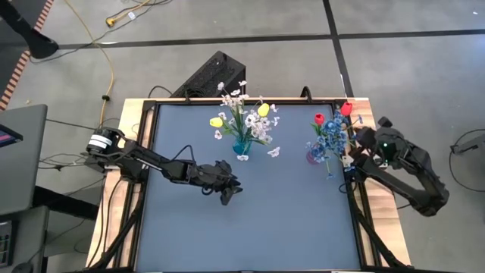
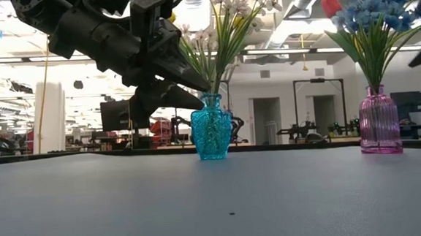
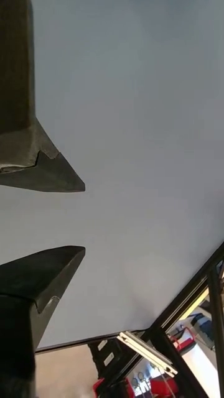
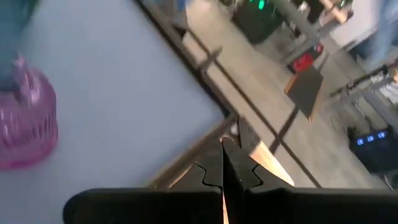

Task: Sort flowers into vase by color
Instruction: Return to Home Position

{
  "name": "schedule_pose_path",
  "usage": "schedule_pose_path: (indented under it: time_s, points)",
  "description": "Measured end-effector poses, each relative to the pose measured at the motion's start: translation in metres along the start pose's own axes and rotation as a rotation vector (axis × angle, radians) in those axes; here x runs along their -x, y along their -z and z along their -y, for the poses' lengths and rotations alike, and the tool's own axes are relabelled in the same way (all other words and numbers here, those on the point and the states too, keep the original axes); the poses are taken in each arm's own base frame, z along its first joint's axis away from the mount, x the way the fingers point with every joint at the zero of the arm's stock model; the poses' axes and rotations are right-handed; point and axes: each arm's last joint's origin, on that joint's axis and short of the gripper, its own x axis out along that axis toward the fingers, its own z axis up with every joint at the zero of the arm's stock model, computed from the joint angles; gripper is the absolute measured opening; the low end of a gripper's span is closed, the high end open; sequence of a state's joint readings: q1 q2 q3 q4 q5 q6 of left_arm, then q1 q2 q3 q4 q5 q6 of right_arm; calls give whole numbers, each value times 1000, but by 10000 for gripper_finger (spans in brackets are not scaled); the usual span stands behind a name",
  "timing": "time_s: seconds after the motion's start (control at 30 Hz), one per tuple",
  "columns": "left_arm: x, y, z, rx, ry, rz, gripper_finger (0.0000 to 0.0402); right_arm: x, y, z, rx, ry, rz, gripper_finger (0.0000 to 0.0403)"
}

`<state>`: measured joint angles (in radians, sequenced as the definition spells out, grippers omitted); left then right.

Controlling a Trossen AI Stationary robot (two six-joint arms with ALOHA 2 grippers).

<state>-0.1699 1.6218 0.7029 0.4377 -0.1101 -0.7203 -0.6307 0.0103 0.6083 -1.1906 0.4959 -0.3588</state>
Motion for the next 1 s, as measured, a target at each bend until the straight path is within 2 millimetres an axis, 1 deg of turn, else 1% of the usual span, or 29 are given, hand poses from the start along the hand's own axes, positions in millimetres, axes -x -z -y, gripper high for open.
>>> schedule_pose_path:
  time_s: [0.1,0.2,0.33,0.6,0.7,0.87,1.0]
  points:
    - [0,0,0,0,0,0,139,0,-7,2,-32,-2,76,19]
    - [0,0,0,2,0,0,139,1,-15,5,-117,9,152,19]
    - [0,0,0,10,0,0,139,1,-16,6,-225,-3,175,19]
    - [0,0,0,10,1,1,139,1,-17,6,-228,-5,181,19]
    - [0,0,0,10,1,1,139,2,-21,8,-238,9,223,19]
    - [0,0,0,9,15,-12,139,8,-23,13,-263,23,249,19]
    - [3,-3,2,-51,24,1,139,12,-23,15,-284,20,247,19]
